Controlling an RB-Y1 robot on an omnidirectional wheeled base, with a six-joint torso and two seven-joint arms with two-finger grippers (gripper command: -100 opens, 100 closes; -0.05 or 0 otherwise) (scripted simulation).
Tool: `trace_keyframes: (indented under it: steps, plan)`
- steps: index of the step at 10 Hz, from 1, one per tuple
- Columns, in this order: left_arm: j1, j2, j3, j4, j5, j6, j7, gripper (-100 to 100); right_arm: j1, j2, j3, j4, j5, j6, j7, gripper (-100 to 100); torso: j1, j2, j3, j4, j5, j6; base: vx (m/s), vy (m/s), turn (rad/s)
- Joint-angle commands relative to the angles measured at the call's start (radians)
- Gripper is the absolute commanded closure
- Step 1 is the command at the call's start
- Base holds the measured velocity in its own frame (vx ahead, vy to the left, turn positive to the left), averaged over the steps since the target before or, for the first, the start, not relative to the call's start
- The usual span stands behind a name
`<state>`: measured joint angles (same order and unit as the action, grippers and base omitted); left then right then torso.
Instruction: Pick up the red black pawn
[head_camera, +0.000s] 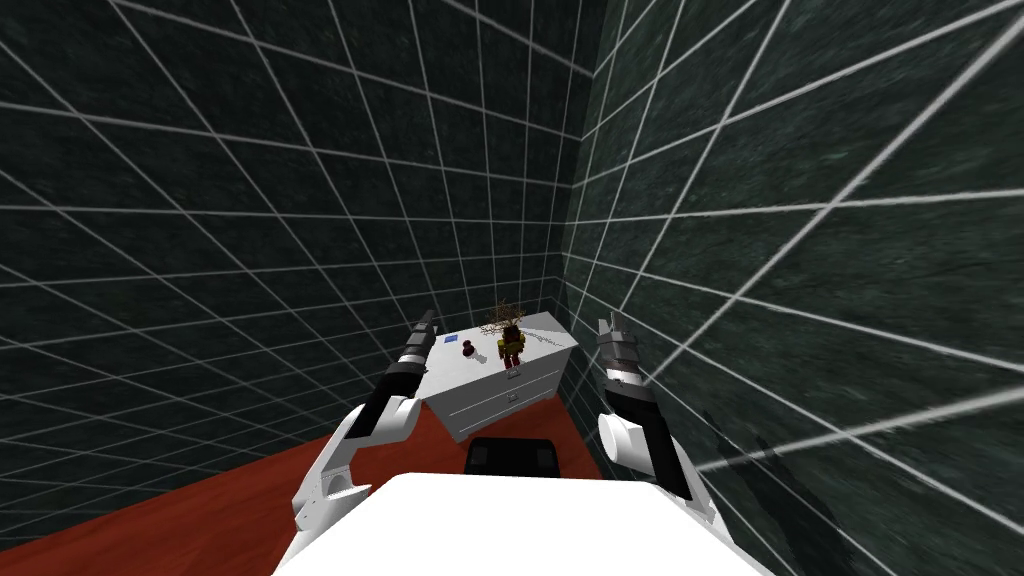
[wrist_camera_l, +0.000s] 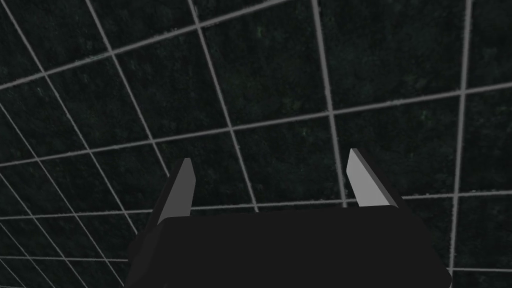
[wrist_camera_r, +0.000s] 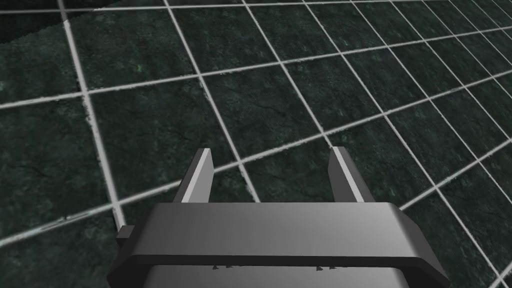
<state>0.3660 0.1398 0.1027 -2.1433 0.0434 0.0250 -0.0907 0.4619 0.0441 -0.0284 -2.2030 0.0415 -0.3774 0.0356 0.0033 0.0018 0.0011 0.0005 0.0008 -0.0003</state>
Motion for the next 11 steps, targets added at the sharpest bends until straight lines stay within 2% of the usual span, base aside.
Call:
trace_keyframes:
  steps: [1, 3, 4, 9, 10, 11]
  plan:
    - [-0.018, 0.005, 0.015, 0.014, -0.006, 0.05, 0.009, -100, 0.0, 0.0, 0.0, 0.0, 0.0, 0.0, 0.0, 0, 0.0, 0.0, 0.0, 0.0, 0.0, 0.0, -0.034, 0.054, -0.131]
    - [-0.018, 0.005, 0.015, 0.014, -0.006, 0.086, 0.009, -100, 0.0, 0.0, 0.0, 0.0, 0.0, 0.0, 0.0, 0, 0.0, 0.0, 0.0, 0.0, 0.0, 0.0, -0.024, 0.031, -0.04]
    - [-0.038, 0.009, 0.027, 0.03, -0.012, 0.127, 0.017, -100, 0.0, 0.0, 0.0, 0.0, 0.0, 0.0, 0.0, 0, -0.001, -0.001, -0.001, 0.0, 0.0, 0.0, -0.024, 0.026, -0.128]
    - [-0.077, 0.015, 0.054, 0.067, -0.021, 0.269, 0.036, -100, 0.0, 0.0, 0.0, 0.0, 0.0, 0.0, 0.0, 0, -0.001, 0.0, 0.0, 0.0, 0.0, 0.0, -0.039, 0.036, -0.109]
    - [-0.097, 0.018, 0.067, 0.087, -0.024, 0.301, 0.047, -100, 0.0, 0.0, 0.0, 0.0, 0.0, 0.0, 0.0, 0, -0.001, 0.0, 0.0, 0.0, 0.0, 0.0, -0.044, 0.041, -0.169]
    - [-0.097, 0.018, 0.067, 0.087, -0.024, 0.331, 0.047, -100, 0.0, 0.0, 0.0, 0.0, 0.0, 0.0, 0.0, 0, 0.0, 0.0, 0.0, 0.0, 0.0, 0.0, -0.035, 0.04, -0.078]
